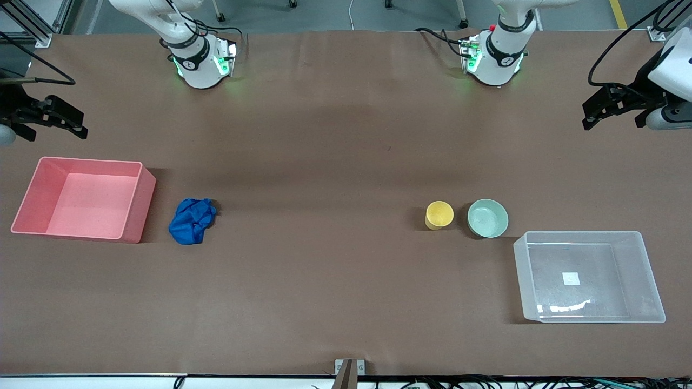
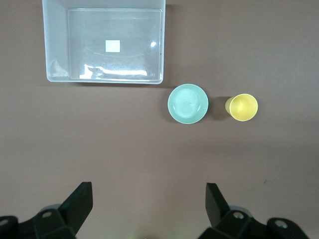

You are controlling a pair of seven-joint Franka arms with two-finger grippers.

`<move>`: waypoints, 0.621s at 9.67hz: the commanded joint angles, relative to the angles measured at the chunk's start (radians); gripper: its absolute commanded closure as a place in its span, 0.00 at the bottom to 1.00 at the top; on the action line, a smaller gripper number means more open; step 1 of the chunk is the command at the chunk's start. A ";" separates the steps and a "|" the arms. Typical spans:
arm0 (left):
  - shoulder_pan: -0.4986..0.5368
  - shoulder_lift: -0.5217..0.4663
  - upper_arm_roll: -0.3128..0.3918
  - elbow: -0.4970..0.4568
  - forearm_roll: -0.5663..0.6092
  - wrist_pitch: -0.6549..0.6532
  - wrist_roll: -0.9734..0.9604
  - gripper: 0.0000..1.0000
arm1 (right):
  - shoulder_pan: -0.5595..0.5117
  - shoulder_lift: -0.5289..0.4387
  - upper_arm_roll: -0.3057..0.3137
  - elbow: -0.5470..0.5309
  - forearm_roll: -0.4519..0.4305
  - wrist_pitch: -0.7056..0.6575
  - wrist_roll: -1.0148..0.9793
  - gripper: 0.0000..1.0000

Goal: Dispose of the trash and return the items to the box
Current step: 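Reach the right gripper to the blue cloth while the left gripper reaches the bowl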

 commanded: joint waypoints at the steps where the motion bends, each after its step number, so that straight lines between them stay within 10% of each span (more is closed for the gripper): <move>1: 0.008 0.016 0.001 -0.007 -0.027 0.000 -0.009 0.00 | -0.009 -0.007 0.004 -0.011 0.000 0.003 -0.009 0.00; 6: 0.005 0.085 0.004 -0.011 -0.024 0.040 -0.015 0.00 | -0.009 -0.005 0.002 -0.056 0.000 0.054 -0.009 0.00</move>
